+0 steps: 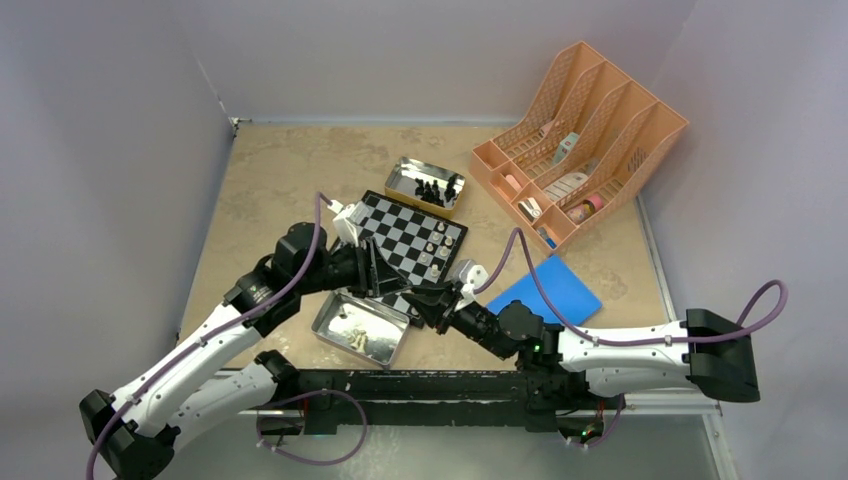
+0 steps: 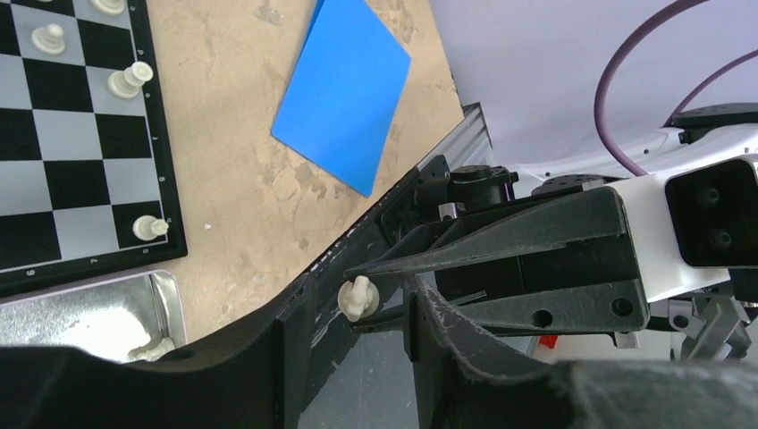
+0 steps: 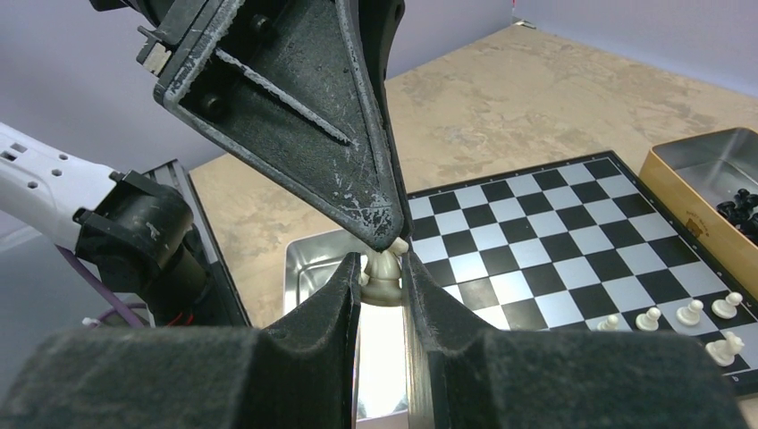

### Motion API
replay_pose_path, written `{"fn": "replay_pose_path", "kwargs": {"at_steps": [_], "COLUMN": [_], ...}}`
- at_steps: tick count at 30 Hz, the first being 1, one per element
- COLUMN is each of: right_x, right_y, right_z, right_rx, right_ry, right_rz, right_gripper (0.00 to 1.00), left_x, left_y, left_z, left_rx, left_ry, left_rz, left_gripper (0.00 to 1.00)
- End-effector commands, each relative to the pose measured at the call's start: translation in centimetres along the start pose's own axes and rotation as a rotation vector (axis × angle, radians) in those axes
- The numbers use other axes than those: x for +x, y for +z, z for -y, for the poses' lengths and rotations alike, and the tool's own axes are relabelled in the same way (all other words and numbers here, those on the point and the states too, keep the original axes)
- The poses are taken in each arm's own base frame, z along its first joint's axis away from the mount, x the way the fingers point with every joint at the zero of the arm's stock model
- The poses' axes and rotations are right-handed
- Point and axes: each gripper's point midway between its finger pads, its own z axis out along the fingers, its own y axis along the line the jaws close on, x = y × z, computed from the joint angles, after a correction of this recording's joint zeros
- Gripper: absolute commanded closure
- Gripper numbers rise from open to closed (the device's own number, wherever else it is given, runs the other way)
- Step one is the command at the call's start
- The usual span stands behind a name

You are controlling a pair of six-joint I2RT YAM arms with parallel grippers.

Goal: Set up the chess pieces on the board
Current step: Pick up the chess piece from the storage box.

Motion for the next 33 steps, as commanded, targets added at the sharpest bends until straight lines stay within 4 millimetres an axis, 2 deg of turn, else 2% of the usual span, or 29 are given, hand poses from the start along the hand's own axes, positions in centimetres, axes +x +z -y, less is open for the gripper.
{"fn": "replay_pose_path", "kwargs": {"at_steps": [1,9,11,14,16,23,26,28,30,33], "right_x": [-2.7,-2.6,-2.8,-3.2,-3.3,-2.9,-2.6,-2.0,-1.7,-1.6], "right_y": [0.0,-0.1,-0.3,-0.6,-0.8,-0.8,-1.0,-1.0,-0.9,-1.0], "right_z": [-0.5,-0.1,-0.1,0.1,0.3,0.0,-0.1,-0.3,-0.2,0.2], "right_rx": [-0.022,0.008,0.005,0.011,0.02,0.004,-0.004,0.003,0.035,0.071], "right_ry": [0.018,0.061,0.077,0.087,0.091,0.094,0.134,0.174,0.211,0.23], "right_rz": [0.09,0.079,0.081,0.095,0.101,0.09,0.09,0.039,-0.007,-0.042], "right_gripper": [0.85,0.85,0.85,0.85,0.85,0.84,0.77,0.65,0.58,0.56], "left_x": [-1.1,-0.6,-0.4,-0.4,-0.3,0.2,0.1,-0.2,-0.7,-1.5], "left_y": [-0.1,-0.6,-0.6,-0.5,-0.5,-0.4,0.0,0.4,0.9,1.5], "left_z": [2.3,3.0,3.4,3.3,3.4,5.0,4.4,3.5,2.3,0.9], "left_rx": [0.099,0.137,0.148,0.14,0.143,0.256,0.231,0.181,0.11,0.032], "left_ry": [0.048,0.069,0.068,0.068,0.071,0.117,0.131,0.143,0.153,0.177], "left_rz": [0.027,0.005,-0.013,-0.034,-0.04,-0.079,-0.079,-0.069,-0.052,-0.039], "left_gripper": [0.67,0.89,0.87,0.73,0.74,0.96,1.0,1.0,1.0,1.0]}}
